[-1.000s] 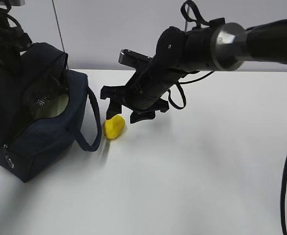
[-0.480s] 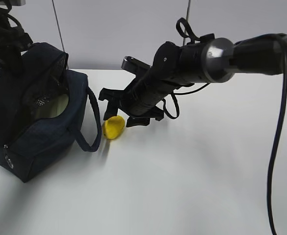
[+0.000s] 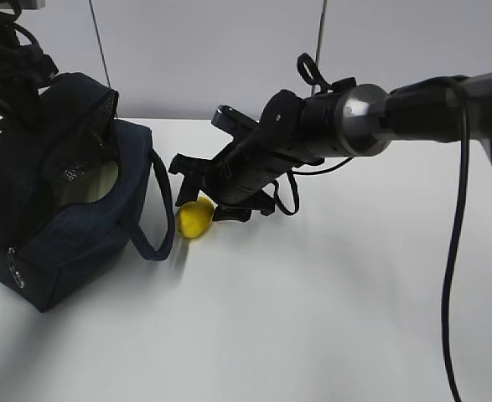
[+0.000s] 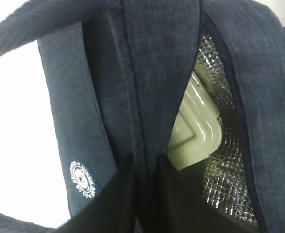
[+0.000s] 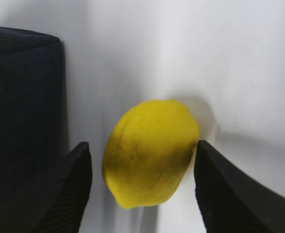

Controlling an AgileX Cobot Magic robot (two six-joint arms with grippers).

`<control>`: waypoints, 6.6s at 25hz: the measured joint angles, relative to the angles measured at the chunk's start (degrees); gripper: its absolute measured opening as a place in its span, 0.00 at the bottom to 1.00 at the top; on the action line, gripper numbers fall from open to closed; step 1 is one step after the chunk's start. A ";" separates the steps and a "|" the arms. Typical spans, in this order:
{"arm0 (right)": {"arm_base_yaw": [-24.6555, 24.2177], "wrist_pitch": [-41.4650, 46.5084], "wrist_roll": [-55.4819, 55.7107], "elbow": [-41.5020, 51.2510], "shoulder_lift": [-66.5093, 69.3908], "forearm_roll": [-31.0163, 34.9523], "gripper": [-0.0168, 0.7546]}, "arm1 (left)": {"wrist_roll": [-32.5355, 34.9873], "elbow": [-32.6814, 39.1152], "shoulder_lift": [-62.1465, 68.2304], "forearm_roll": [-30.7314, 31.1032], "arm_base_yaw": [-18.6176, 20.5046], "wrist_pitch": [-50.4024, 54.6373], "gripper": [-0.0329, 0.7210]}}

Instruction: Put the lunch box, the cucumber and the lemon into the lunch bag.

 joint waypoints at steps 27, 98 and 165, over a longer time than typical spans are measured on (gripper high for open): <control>-1.28 5.39 -6.98 0.00 -2.74 3.27 0.50 | 0.22 0.00 0.00 -0.21 0.00 0.00 0.12; -3.81 21.90 -42.65 0.00 -9.97 28.15 0.65 | 2.09 0.00 0.00 -3.21 0.00 0.21 0.12; -14.56 36.80 -37.20 0.22 -16.95 10.06 0.10 | 0.66 0.00 0.13 -22.91 -11.13 -5.83 0.12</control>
